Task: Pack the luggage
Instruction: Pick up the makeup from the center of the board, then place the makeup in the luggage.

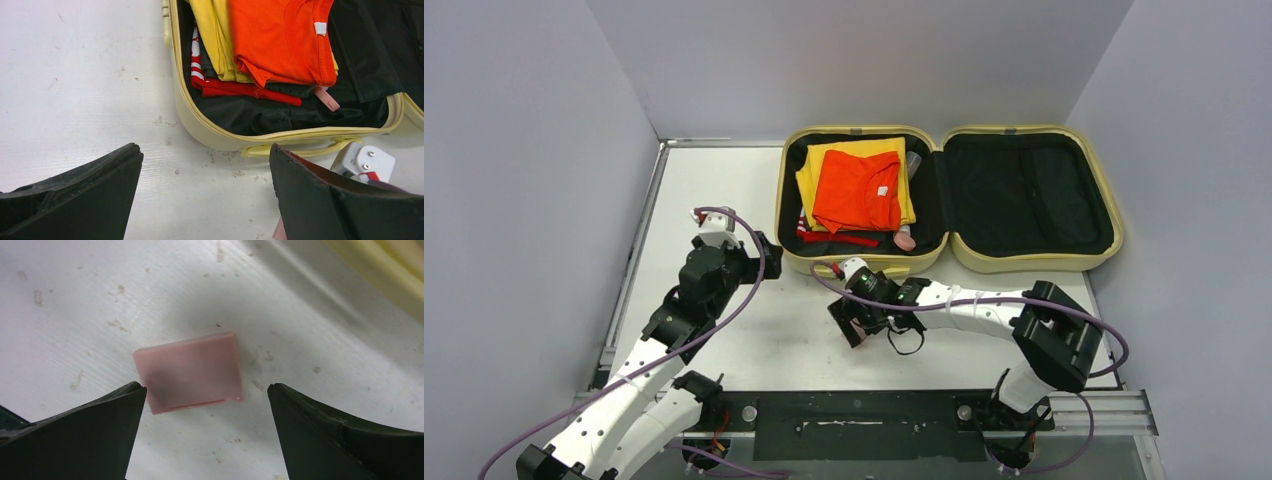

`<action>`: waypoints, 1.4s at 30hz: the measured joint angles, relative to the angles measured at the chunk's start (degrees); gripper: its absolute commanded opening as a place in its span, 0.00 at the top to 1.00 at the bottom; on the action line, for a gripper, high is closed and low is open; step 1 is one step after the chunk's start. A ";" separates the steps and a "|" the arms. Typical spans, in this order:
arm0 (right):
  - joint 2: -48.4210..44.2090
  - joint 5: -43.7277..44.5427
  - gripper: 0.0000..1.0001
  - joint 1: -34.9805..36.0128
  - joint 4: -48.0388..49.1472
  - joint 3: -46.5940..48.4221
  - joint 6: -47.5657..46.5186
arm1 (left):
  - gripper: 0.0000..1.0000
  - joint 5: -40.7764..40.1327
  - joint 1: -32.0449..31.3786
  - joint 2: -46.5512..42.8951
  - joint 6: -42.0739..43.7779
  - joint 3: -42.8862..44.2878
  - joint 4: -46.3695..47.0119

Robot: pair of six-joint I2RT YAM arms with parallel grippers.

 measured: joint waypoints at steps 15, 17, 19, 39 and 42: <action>6.88 -3.87 0.06 1.77 1.97 3.15 -9.62 | 0.04 -0.74 -0.07 -1.38 0.15 0.00 -0.24; 7.02 -3.04 0.11 1.90 2.32 3.08 -9.57 | 0.04 -0.83 -0.07 -1.38 0.15 0.00 -0.24; 6.99 -2.78 0.21 1.92 2.71 2.84 -9.33 | 0.04 -0.92 -0.07 -1.38 0.15 0.00 -0.24; -12.28 0.00 0.57 -5.18 2.47 9.68 6.64 | 0.04 -7.72 -0.07 -6.95 0.04 0.00 -1.18; -12.33 0.48 0.57 -11.04 4.87 13.20 8.68 | 0.04 -9.16 -0.07 -8.28 -0.07 0.00 -1.16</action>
